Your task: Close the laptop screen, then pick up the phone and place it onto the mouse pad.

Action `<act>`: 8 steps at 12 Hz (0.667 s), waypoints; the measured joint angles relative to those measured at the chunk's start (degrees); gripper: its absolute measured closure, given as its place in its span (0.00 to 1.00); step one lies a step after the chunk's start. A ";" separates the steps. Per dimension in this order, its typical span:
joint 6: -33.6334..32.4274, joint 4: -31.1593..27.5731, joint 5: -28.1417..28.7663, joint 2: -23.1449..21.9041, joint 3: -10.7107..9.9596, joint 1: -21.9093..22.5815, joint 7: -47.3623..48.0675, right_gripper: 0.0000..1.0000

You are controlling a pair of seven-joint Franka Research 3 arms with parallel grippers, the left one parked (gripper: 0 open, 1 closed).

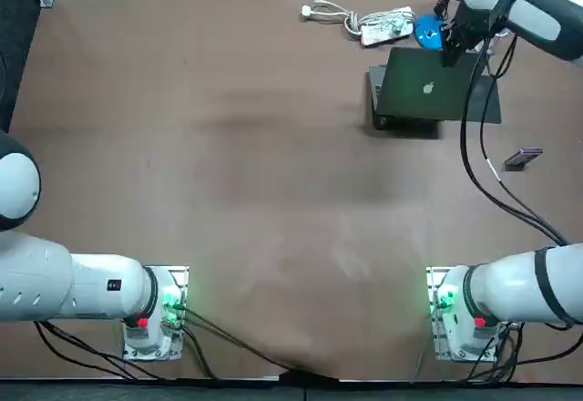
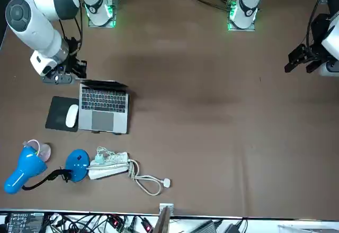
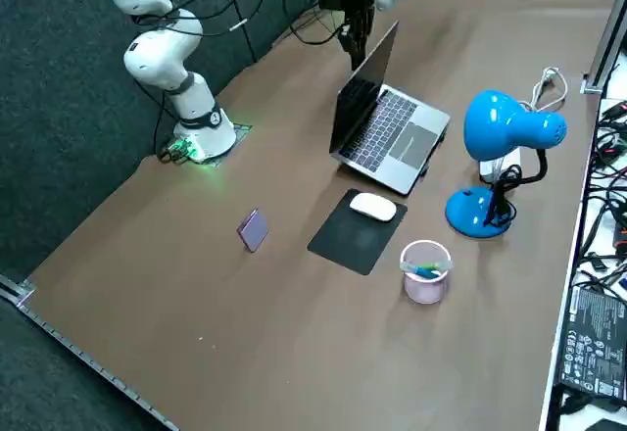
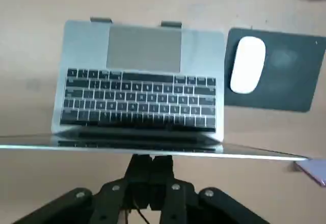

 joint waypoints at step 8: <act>10.20 -0.07 0.24 9.92 -0.41 -0.38 0.84 0.98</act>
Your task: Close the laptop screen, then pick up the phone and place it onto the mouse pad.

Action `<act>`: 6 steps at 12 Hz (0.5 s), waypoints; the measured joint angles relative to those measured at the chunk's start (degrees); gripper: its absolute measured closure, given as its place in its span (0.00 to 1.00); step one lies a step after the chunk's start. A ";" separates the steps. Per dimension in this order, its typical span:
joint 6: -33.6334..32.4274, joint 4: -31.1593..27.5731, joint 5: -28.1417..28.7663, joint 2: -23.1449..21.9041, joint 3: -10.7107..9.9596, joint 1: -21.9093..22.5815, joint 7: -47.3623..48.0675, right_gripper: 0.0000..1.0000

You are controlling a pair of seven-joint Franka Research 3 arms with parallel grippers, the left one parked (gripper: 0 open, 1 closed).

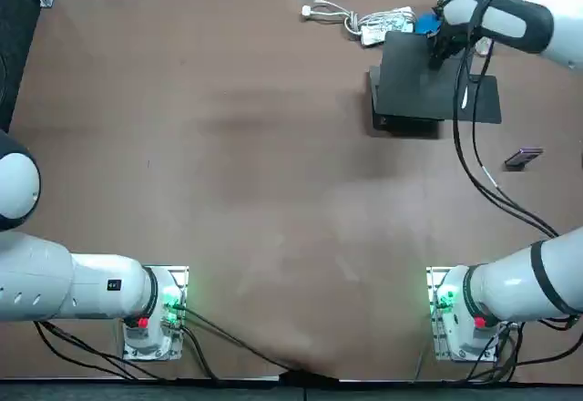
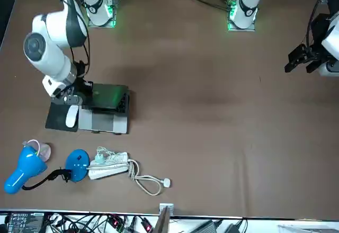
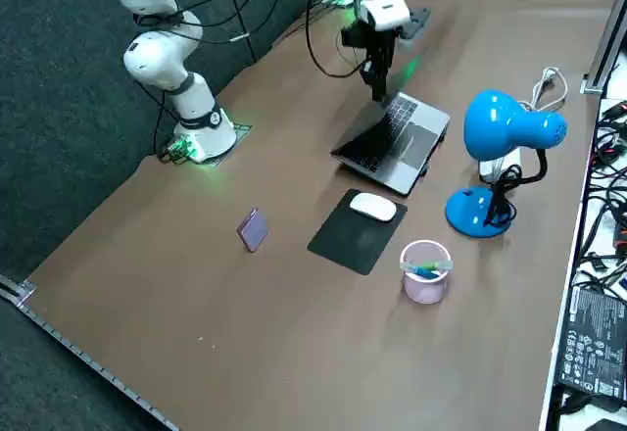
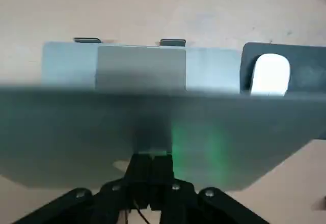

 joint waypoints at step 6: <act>2.78 2.47 0.00 9.47 -0.15 -0.36 0.08 0.98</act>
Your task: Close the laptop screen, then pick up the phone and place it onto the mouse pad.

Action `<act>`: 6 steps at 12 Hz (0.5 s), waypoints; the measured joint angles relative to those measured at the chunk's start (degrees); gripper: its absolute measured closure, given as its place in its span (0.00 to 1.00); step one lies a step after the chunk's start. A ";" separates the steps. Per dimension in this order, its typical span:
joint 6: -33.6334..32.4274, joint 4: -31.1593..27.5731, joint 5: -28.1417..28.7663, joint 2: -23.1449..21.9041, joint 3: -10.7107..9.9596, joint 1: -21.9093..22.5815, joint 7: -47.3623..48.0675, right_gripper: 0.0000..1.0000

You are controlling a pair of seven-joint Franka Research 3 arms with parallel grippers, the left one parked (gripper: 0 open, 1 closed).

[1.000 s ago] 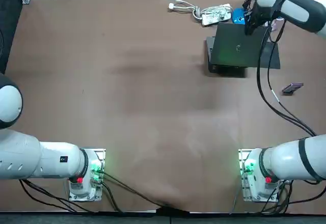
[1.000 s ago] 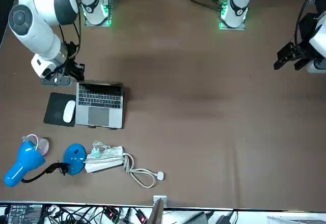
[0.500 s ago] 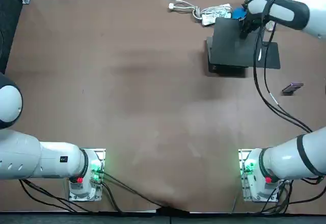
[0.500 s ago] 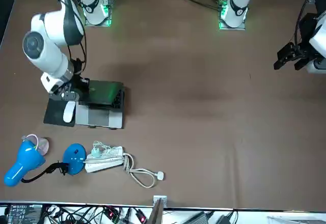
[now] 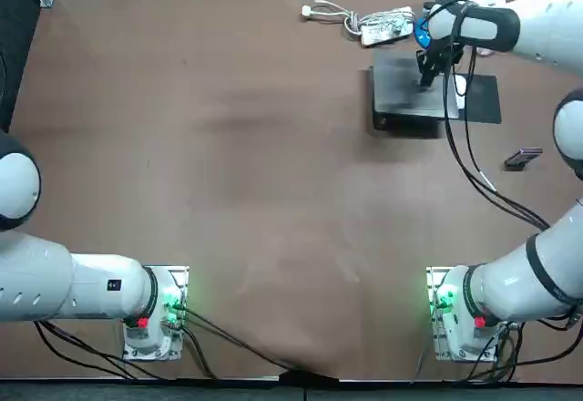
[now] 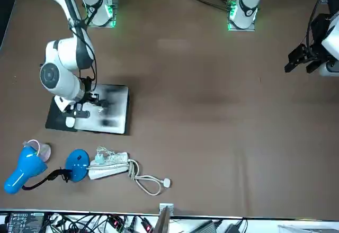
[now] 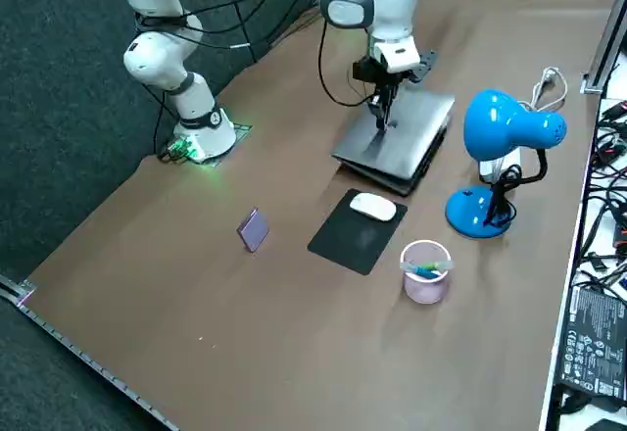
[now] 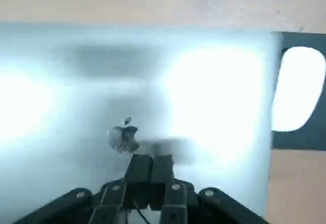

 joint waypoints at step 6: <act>-3.30 4.82 0.00 1.67 -0.68 -1.29 0.07 0.98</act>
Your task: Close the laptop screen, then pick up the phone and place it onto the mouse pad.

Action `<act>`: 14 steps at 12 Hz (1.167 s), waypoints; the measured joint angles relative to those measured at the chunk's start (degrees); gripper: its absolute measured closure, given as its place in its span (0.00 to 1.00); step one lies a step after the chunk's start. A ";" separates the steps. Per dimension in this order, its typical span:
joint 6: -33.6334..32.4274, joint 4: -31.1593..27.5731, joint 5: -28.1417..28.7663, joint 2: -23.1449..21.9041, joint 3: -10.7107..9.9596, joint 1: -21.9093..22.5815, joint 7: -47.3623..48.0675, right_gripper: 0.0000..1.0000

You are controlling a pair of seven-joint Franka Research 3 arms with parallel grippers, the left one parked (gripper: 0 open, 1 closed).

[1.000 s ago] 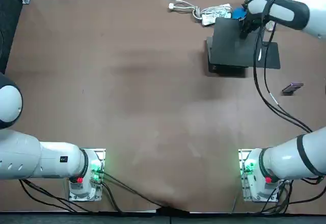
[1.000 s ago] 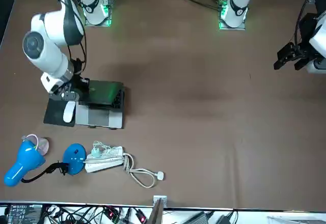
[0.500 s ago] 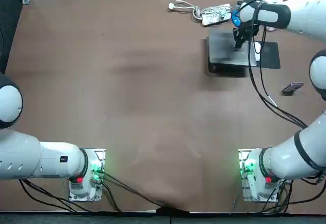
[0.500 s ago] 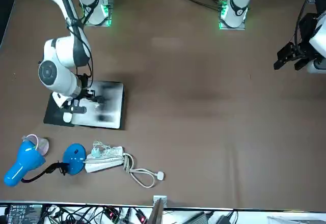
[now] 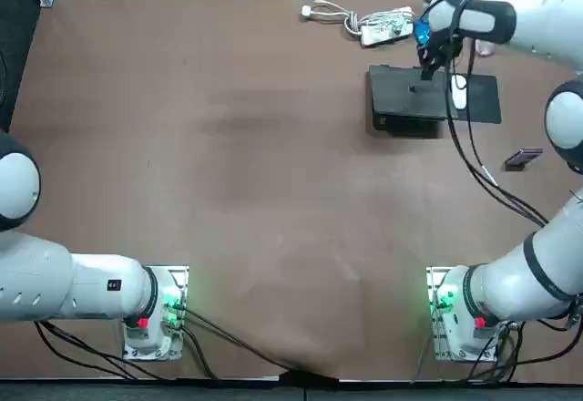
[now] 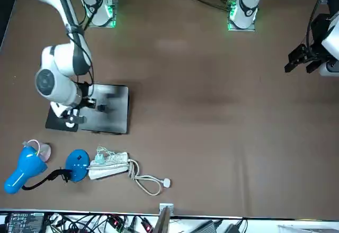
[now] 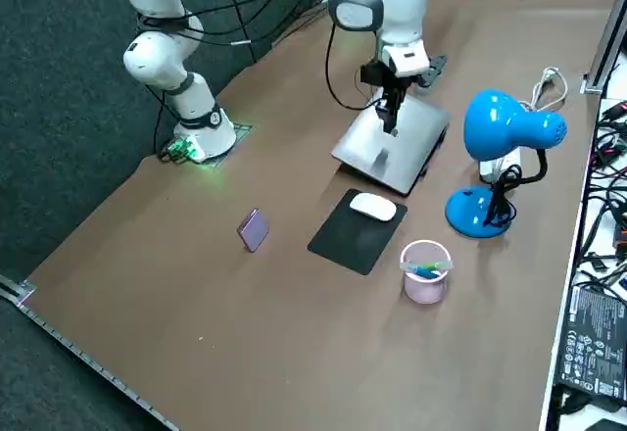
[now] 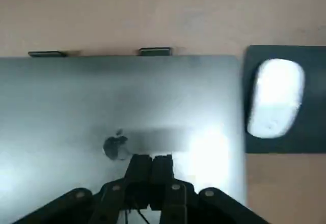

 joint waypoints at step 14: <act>-10.94 -2.64 -0.05 -10.08 -0.69 -19.26 -8.07 0.60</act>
